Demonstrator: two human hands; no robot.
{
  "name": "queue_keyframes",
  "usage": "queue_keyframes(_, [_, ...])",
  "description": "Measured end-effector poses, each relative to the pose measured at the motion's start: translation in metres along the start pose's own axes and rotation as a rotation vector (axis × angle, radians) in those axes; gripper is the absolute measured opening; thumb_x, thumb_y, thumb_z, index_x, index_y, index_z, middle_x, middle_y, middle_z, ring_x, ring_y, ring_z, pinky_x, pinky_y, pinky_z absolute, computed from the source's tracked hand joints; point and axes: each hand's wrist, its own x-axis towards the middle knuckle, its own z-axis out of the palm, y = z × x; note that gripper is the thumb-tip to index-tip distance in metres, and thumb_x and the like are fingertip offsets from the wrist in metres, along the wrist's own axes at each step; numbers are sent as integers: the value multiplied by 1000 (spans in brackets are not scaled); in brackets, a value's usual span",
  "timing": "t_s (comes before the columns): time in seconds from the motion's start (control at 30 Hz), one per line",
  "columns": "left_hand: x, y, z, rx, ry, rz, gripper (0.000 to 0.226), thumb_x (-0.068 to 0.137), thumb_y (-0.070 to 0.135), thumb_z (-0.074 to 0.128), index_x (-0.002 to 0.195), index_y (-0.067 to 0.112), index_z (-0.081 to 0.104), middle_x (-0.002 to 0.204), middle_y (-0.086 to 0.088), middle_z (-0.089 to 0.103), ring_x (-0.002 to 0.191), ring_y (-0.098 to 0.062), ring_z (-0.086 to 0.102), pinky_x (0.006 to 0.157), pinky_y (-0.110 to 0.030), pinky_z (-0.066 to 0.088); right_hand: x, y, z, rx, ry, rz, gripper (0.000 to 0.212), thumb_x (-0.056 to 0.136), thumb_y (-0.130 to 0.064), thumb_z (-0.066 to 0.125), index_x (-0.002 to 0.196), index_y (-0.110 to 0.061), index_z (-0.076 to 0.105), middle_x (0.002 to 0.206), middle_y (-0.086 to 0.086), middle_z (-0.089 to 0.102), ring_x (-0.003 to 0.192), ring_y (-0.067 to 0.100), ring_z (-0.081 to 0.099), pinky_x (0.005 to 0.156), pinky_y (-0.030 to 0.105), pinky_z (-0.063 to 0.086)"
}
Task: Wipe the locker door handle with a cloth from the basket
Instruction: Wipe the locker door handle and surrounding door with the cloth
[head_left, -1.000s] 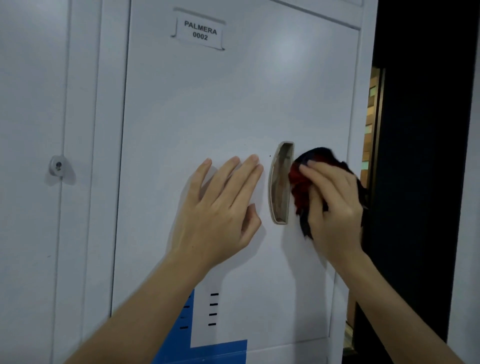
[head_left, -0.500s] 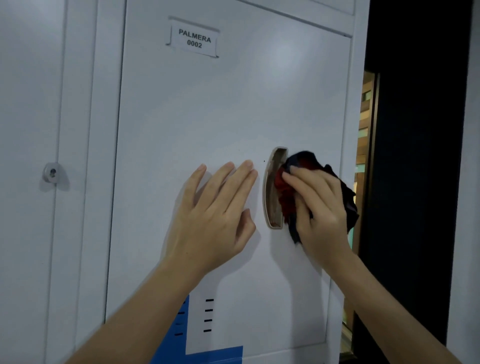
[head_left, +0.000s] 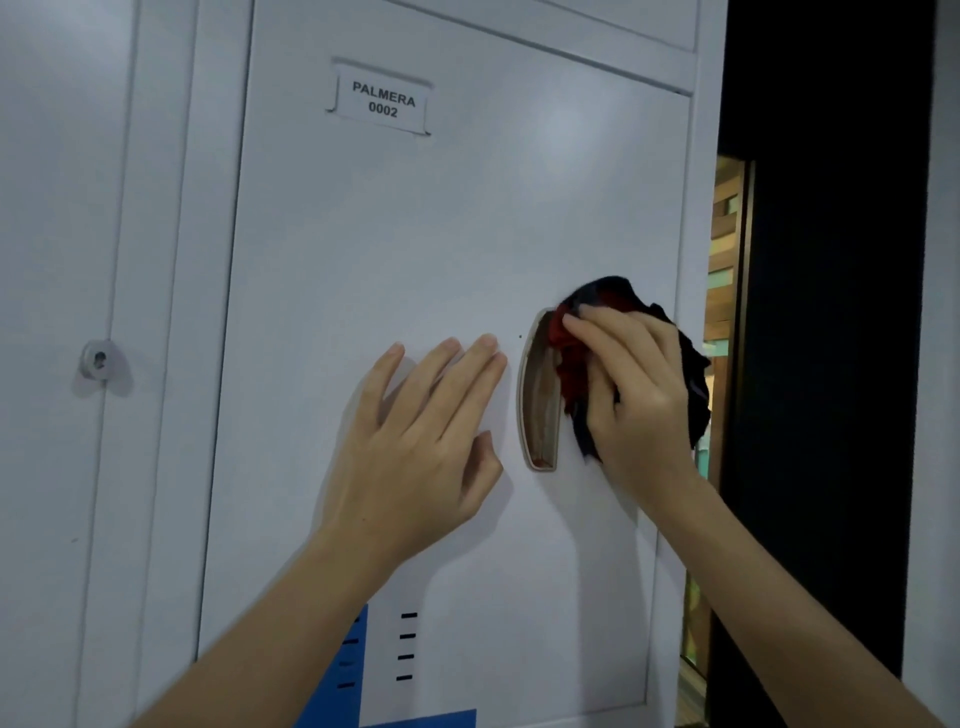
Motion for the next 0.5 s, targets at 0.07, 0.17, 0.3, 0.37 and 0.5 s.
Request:
queue_keyframes(0.07, [0, 0, 0, 0, -1, 0, 52, 86, 26, 46, 135, 8, 50, 141, -5, 47, 127, -21, 42, 111, -45, 22, 8, -1, 4, -1, 19, 5, 26, 88, 6, 49, 110, 5, 64, 108, 19, 65, 103, 29, 51, 95, 36, 43])
queue_keyframes(0.17, [0, 1, 1, -6, 3, 2, 52, 86, 26, 46, 135, 7, 50, 141, -5, 47, 127, -21, 42, 111, -45, 23, -17, -3, 0, -32, -18, -40, 25, 89, 4, 52, 111, 5, 64, 112, 19, 65, 106, 31, 51, 98, 37, 43])
queue_keyframes(0.3, [0, 0, 1, -6, -6, 5, 52, 87, 26, 45, 135, 7, 50, 141, -5, 47, 127, -22, 42, 111, -46, 24, -24, -4, -4, -59, -26, -90, 23, 95, -3, 48, 107, 5, 66, 108, 19, 66, 104, 30, 51, 94, 39, 45])
queue_keyframes(0.37, [0, 0, 1, -5, -12, 5, 51, 87, 26, 45, 134, 7, 50, 141, -5, 47, 127, -22, 42, 111, -46, 24, -7, -1, 1, -43, -11, -50, 32, 100, -7, 38, 106, 6, 67, 107, 18, 66, 102, 30, 51, 91, 42, 46])
queue_keyframes(0.5, [1, 1, -1, -10, -18, -1, 51, 86, 25, 45, 134, 7, 51, 140, -5, 48, 126, -22, 43, 110, -46, 24, -9, -5, 0, -29, -26, 8, 35, 101, -10, 35, 109, 5, 66, 110, 18, 65, 104, 30, 50, 92, 44, 46])
